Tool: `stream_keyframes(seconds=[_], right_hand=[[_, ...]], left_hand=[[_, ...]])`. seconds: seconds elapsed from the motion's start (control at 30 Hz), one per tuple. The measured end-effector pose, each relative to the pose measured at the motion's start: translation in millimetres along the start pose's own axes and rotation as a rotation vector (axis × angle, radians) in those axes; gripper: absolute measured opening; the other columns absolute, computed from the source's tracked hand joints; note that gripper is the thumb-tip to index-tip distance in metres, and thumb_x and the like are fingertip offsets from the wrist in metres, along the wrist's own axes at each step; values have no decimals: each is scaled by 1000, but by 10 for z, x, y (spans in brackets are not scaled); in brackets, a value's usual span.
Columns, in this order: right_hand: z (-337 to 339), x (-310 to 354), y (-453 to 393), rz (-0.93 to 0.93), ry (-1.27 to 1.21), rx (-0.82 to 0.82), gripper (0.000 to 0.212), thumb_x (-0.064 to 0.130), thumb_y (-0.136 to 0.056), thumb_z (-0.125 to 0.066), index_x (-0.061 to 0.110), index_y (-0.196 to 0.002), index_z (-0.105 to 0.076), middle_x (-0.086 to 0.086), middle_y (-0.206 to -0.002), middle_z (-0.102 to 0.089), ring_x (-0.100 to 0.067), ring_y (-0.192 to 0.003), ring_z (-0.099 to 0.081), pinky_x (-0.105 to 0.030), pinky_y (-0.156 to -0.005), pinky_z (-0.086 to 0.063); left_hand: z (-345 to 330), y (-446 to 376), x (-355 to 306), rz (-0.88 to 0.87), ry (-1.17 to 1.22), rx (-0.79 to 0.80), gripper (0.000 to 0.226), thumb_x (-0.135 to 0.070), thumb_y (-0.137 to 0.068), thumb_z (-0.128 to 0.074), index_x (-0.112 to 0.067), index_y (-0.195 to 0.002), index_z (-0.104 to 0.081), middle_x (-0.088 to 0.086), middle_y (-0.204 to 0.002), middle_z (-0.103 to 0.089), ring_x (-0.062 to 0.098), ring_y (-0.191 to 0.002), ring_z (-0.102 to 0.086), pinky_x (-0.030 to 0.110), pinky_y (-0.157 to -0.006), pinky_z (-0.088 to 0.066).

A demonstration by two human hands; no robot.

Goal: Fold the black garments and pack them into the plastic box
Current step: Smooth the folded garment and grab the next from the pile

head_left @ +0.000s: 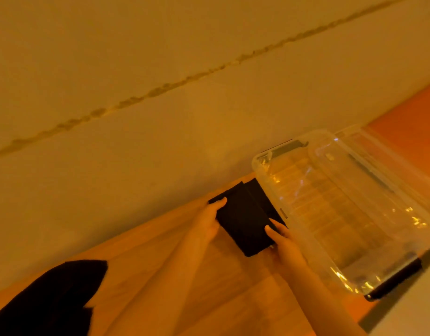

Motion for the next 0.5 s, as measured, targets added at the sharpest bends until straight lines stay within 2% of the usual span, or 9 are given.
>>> stream_keyframes(seconds=[0.1, 0.17, 0.27, 0.33, 0.43, 0.5], right_hand=[[99, -12, -140, 48, -247, -148, 44, 13, -88, -55, 6, -131, -49, -9, -119, -60, -18, -103, -61, -23, -68, -57], [89, -14, -159, 80, -262, -253, 46, 15, -89, -53, 6, -133, -46, -9, -127, -55, -21, -111, -56, -24, -77, -55], [65, 36, -12, 151, -14, -461, 45, 17, -91, -54, 14, -134, -44, -7, -137, -46, -24, -128, -43, -36, -100, -42], [90, 13, 122, 185, 163, -536, 48, 21, -93, -51, 17, -139, -36, -5, -140, -42, -23, -130, -40, -36, -101, -36], [160, -108, 231, 137, 202, -539, 49, 23, -94, -49, 17, -140, -33, -6, -138, -44, -24, -125, -43, -32, -94, -36], [216, -194, 208, 90, 246, -546, 49, 24, -94, -49, 16, -139, -33, -7, -136, -46, -25, -123, -46, -35, -95, -38]], left_hand=[[-163, -340, -14, -63, -38, 16, 34, -2, -88, -56, -1, -122, -54, 15, -119, -60, 26, -106, -59, 31, -81, -50], [-173, -514, -2, -121, -131, -58, 38, -5, -87, -60, -3, -124, -51, 17, -127, -55, 27, -111, -56, 34, -85, -49], [-102, -507, -72, -325, -453, -224, 47, -12, -88, -60, -12, -132, -43, 6, -137, -46, 23, -123, -46, 30, -96, -40], [1, -386, -9, -386, -548, -274, 56, -18, -90, -58, -14, -140, -33, 5, -142, -40, 22, -130, -40, 29, -98, -38], [237, -252, 381, -227, -671, -321, 56, -26, -93, -52, -12, -143, -30, 10, -144, -39, 25, -130, -41, 32, -99, -41], [220, -168, 605, -156, -725, -274, 52, -24, -95, -48, -12, -142, -32, 10, -143, -41, 23, -128, -43, 28, -94, -41]])
Point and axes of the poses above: each hand's wrist, its own y-axis away from the middle knuckle, its own z-axis out of the back of the hand, x = y × z, the point moved 6 cm from there along -y, towards the middle knuckle
